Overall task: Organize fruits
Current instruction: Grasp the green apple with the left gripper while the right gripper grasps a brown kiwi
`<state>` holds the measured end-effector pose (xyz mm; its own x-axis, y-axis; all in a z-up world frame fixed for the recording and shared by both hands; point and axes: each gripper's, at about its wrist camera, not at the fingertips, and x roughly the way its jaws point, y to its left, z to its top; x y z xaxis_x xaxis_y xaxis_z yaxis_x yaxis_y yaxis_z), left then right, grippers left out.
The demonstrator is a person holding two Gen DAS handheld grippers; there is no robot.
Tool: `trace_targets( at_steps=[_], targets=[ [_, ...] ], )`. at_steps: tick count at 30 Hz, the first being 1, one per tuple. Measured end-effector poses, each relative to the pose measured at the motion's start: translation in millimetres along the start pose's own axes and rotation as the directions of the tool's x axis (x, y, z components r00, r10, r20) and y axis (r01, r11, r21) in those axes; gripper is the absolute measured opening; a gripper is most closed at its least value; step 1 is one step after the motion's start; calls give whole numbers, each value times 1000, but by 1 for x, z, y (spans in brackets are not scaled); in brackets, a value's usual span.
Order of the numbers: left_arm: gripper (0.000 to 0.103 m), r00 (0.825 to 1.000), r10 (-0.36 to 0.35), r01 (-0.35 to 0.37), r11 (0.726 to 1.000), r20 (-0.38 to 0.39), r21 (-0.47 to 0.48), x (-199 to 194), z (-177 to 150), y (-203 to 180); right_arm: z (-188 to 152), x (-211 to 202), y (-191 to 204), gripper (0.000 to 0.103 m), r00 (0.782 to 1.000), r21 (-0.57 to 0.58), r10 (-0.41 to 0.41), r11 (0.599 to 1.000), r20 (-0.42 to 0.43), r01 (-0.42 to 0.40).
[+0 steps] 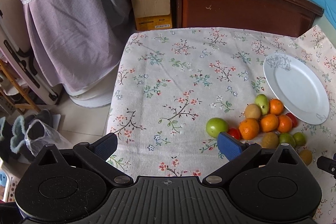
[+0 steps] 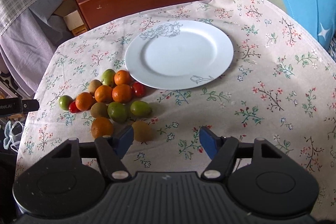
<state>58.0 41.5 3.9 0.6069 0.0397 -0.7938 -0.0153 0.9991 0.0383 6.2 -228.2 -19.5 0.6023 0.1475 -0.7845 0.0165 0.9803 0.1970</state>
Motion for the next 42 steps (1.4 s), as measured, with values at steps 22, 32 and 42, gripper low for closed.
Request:
trace_targets(
  at_steps=[22,32,42],
  targets=[
    [101,991,-132,131,991,29,35,35,-6,-5,-6,19,-2,54,998,29,66,997,-21,-66],
    [93,984,-174,176,982,36,-68,45,0,-7,-6,25,2,48,996,15,83,996,-9,-83],
    [60,982,-189,191,977,27,-97,56,-1,-20,-6,27,7,42,995,-9,100,995,0,-100]
  ],
)
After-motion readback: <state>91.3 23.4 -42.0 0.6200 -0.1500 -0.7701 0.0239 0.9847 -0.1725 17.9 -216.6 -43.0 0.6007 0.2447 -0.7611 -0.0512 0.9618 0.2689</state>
